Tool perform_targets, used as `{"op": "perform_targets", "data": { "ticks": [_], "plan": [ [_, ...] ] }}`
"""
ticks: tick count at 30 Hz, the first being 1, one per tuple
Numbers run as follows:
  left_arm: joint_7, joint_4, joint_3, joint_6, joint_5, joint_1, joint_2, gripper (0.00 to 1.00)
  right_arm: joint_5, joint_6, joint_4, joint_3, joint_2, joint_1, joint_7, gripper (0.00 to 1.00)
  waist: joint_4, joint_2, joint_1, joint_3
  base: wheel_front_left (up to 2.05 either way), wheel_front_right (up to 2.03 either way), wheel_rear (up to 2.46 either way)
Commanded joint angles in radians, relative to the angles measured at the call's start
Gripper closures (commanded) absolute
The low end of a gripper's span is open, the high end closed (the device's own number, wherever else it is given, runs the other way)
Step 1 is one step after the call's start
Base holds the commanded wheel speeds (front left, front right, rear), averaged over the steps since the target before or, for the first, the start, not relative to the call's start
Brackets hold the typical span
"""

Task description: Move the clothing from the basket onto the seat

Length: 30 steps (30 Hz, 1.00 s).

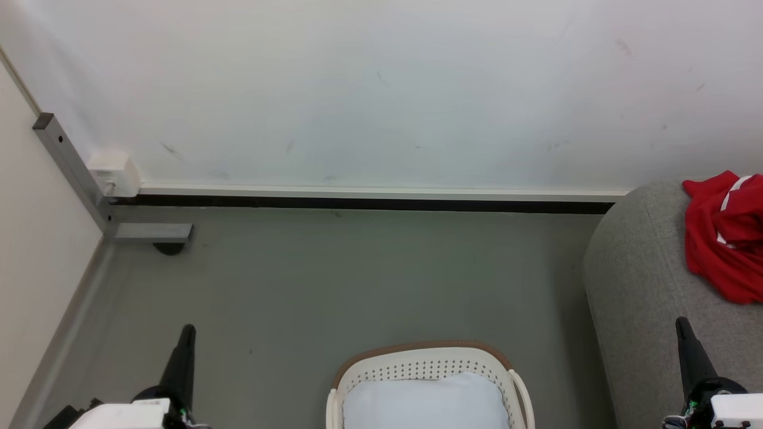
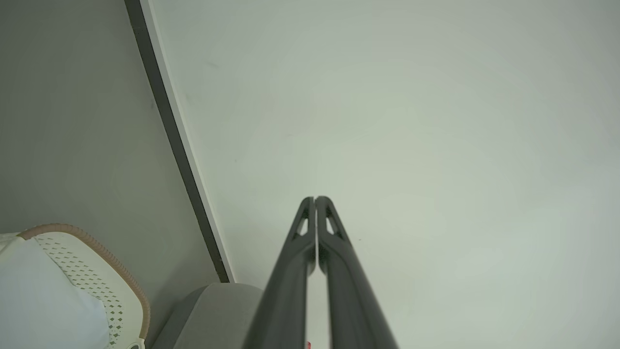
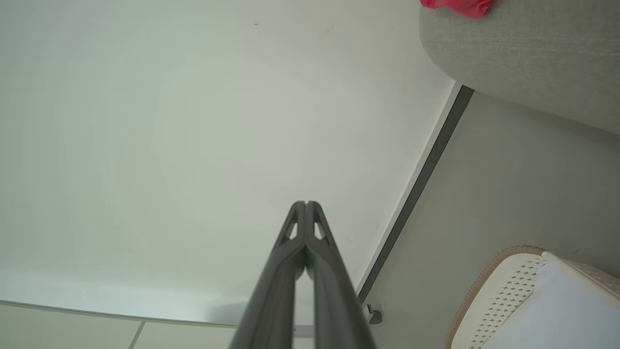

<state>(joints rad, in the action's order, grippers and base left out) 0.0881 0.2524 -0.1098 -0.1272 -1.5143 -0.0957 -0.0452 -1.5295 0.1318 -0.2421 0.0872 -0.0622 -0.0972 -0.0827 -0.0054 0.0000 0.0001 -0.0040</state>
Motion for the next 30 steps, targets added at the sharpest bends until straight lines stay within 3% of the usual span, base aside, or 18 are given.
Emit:
{"op": "perform_targets", "data": {
  "ticks": [1, 14, 30],
  "plan": [
    [0.008, -0.005, -0.003, -0.005, -0.025, -0.012, -0.009, 1.0, -0.025, -0.002, -0.001, 0.008, 0.002, -0.009, -0.008, 1.0, 0.001, 0.0, -0.0001, 0.001, 0.0, 0.0, 0.0],
    [0.029, -0.009, -0.006, -0.006, -0.105, -0.018, -0.009, 1.0, -0.091, -0.002, -0.003, 0.025, 0.009, -0.016, -0.031, 1.0, 0.005, 0.0, -0.0001, 0.007, 0.0, 0.0, 0.0],
    [0.03, -0.009, -0.006, -0.006, -0.104, -0.018, -0.009, 1.0, -0.086, -0.002, -0.004, 0.027, 0.01, -0.017, -0.03, 1.0, 0.005, 0.0, -0.0001, 0.007, 0.0, 0.0, 0.0]
  ]
}}
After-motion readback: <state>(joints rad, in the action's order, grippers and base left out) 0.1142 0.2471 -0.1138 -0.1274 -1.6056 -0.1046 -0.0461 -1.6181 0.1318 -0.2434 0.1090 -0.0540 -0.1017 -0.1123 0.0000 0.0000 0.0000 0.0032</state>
